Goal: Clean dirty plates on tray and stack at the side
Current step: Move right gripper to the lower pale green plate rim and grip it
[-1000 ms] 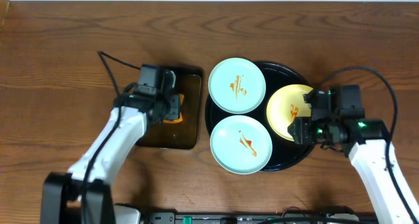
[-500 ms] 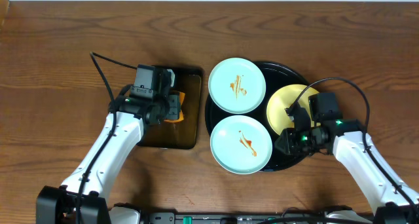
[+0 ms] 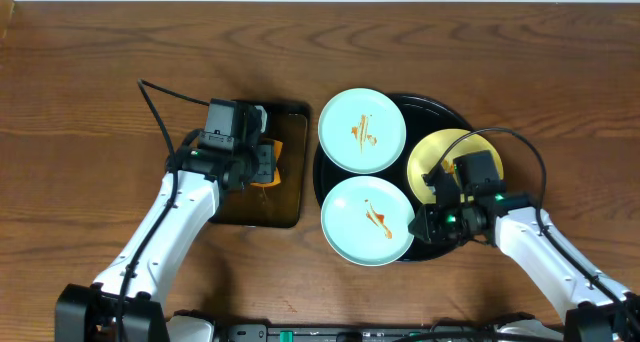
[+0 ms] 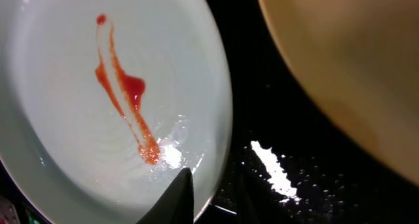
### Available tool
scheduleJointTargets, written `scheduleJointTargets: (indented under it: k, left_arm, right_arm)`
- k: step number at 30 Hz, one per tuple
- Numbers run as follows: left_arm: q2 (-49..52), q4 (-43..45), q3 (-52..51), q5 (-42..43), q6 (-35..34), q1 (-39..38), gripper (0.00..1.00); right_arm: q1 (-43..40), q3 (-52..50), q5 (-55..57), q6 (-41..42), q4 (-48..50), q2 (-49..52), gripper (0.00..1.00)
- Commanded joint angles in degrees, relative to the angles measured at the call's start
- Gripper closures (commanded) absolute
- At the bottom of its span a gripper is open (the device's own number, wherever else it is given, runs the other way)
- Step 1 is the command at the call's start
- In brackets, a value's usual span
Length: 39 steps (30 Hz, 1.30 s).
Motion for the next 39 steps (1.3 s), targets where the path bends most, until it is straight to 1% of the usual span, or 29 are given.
scheduleJointTargets:
  k: [1, 6, 9, 13, 15, 17, 18, 20, 25, 29, 34, 39]
  left_arm:
    - [-0.2, 0.2, 0.5, 0.3, -0.2, -0.1, 0.93]
    - [-0.2, 0.0, 0.5, 0.3, -0.2, -0.1, 0.93]
    - [-0.2, 0.0, 0.5, 0.3, -0.2, -0.1, 0.92]
    - [-0.2, 0.0, 0.5, 0.3, -0.2, -0.1, 0.93]
    - [-0.2, 0.0, 0.5, 0.3, -0.2, -0.1, 0.93]
    - [-0.2, 0.0, 0.5, 0.3, -0.3, -0.1, 0.93]
    - [-0.2, 0.0, 0.5, 0.3, -0.3, -0.1, 0.93]
    - [-0.2, 0.0, 0.5, 0.3, -0.3, -0.1, 0.93]
    - [-0.2, 0.2, 0.5, 0.3, -0.3, -0.1, 0.93]
    - [-0.2, 1.8, 0.5, 0.3, -0.3, -0.1, 0.93]
    - [-0.8, 5.3, 0.5, 0.3, -0.3, -0.1, 0.92]
    - [-4.6, 9.9, 0.5, 0.2, -0.3, -0.1, 0.92]
  right_arm:
    - [0.7, -0.9, 3.1, 4.9, 0.3, 0.1, 0.8]
    - [0.7, -2.6, 3.1, 7.8, 2.5, 0.1, 0.8]
    - [0.7, -3.2, 3.1, 8.3, 4.2, 0.1, 0.83]
    - [0.7, -3.4, 3.1, 9.0, 5.2, 0.1, 0.81]
    - [0.7, -3.4, 3.1, 9.0, 5.5, 0.1, 0.77]
    - [0.7, -3.5, 3.1, 9.0, 5.5, 0.1, 0.77]
    - [0.7, -3.5, 3.1, 9.0, 5.5, 0.1, 0.78]
    - [0.7, -3.7, 3.1, 9.1, 5.5, 0.1, 0.87]
    - [0.7, -3.8, 3.2, 9.8, 5.7, 0.1, 0.91]
    - [0.7, -3.8, 3.1, 9.8, 6.2, 0.1, 0.99]
    - [0.7, -3.8, 3.2, 9.8, 6.7, 0.1, 0.99]
    - [0.7, -3.8, 3.2, 9.8, 8.0, 0.1, 0.99]
